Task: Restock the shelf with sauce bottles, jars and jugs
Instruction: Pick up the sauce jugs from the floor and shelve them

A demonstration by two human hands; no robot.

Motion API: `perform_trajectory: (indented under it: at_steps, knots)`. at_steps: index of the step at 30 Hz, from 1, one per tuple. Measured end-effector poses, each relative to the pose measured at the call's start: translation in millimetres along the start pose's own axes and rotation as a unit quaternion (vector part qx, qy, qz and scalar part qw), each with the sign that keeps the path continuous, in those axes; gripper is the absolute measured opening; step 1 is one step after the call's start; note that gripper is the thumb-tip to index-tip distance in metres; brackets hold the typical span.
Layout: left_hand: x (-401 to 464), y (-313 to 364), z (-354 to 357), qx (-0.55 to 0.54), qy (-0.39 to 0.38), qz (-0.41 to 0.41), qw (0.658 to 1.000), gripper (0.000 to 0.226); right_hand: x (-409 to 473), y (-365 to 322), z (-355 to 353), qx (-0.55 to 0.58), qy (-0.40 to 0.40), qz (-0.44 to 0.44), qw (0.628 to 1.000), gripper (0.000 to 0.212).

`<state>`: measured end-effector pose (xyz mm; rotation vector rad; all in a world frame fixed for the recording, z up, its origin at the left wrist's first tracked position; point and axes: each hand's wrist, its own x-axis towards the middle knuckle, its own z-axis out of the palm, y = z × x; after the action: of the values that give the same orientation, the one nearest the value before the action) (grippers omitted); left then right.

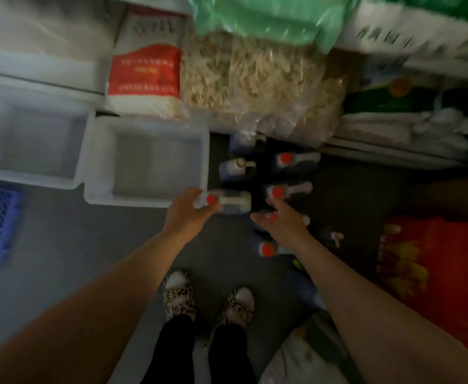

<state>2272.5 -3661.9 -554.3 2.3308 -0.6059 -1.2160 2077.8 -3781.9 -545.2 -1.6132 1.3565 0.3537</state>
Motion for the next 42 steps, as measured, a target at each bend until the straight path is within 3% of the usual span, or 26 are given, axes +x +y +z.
perform_trajectory:
  at_steps: [6, 11, 15, 20, 24, 37, 42]
  knots:
    - [73, -76, 68, -0.07, 0.001, -0.035, 0.997, 0.064, 79, 57, 79, 0.148, 0.021, 0.006, 0.989, 0.06]
    - [133, -115, 112, -0.116, -0.008, 0.015, 0.993, 0.062, 146, 88, 123, 0.248, 0.068, -0.059, 0.965, 0.067]
    - [162, -143, 136, -0.14, -0.012, 0.056, 0.988, 0.056, 179, 107, 142, 0.276, 0.097, -0.092, 0.952, 0.054]
    - [176, -158, 138, -0.135, -0.021, 0.114, 0.984, 0.052, 198, 115, 148, 0.268, 0.122, -0.139, 0.945, 0.044]
    - [181, -157, 130, -0.082, -0.073, 0.129, 0.986, 0.06, 205, 117, 143, 0.233, 0.092, -0.166, 0.954, 0.047]
    - [196, -154, 120, -0.073, -0.094, 0.109, 0.987, 0.095, 214, 118, 143, 0.193, 0.114, -0.189, 0.956, 0.032]
    - [199, -148, 114, -0.078, -0.1, 0.101, 0.987, 0.081, 208, 112, 142, 0.169, 0.123, -0.171, 0.963, 0.026]
